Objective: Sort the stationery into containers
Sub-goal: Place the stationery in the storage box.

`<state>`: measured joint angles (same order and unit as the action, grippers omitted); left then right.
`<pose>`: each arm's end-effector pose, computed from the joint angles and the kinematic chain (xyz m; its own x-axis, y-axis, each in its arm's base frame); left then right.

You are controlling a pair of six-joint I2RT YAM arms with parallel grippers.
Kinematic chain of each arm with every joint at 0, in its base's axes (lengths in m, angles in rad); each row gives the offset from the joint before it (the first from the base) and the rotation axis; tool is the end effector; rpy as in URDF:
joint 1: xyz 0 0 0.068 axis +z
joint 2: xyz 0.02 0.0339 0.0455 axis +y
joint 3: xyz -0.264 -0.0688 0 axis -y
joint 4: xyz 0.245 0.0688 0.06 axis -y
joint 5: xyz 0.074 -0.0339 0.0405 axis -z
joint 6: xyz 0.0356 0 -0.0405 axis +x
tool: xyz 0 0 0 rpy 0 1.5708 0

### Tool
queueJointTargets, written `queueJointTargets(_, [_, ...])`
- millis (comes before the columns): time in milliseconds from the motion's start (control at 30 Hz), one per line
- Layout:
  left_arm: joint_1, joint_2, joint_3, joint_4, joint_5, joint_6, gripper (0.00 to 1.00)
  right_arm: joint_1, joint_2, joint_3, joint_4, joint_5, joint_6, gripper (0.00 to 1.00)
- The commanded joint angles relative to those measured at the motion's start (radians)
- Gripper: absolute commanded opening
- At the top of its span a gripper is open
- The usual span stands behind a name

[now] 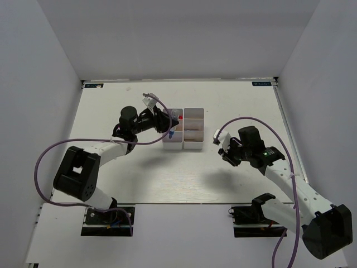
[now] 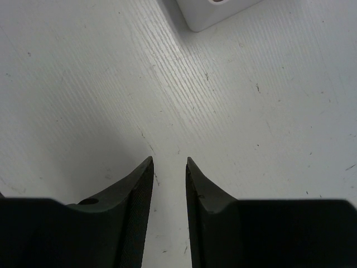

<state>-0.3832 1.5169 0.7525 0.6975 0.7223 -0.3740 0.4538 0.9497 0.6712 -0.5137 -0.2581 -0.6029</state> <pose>0.2923 -0.1432 0.2441 -0.3837 -0.1409 -0.9126 0.8080 0.4273 -0.4057 0.1709 0.0935 0.2413 -0.1953 -0.7053 -0.6815 -0.8447 0.4741 -0.2485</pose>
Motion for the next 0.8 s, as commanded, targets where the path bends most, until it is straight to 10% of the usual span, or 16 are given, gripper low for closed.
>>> queueJointTargets(0, [-0.019,0.021,0.021,0.074,0.014,0.015,0.01,0.0,0.0,-0.009,0.024,-0.015,-0.003,0.34])
queueJointTargets(767, [-0.052,0.106,0.111,-0.161,0.045,0.311,0.01,-0.001,0.012,-0.015,0.017,-0.023,-0.026,0.35])
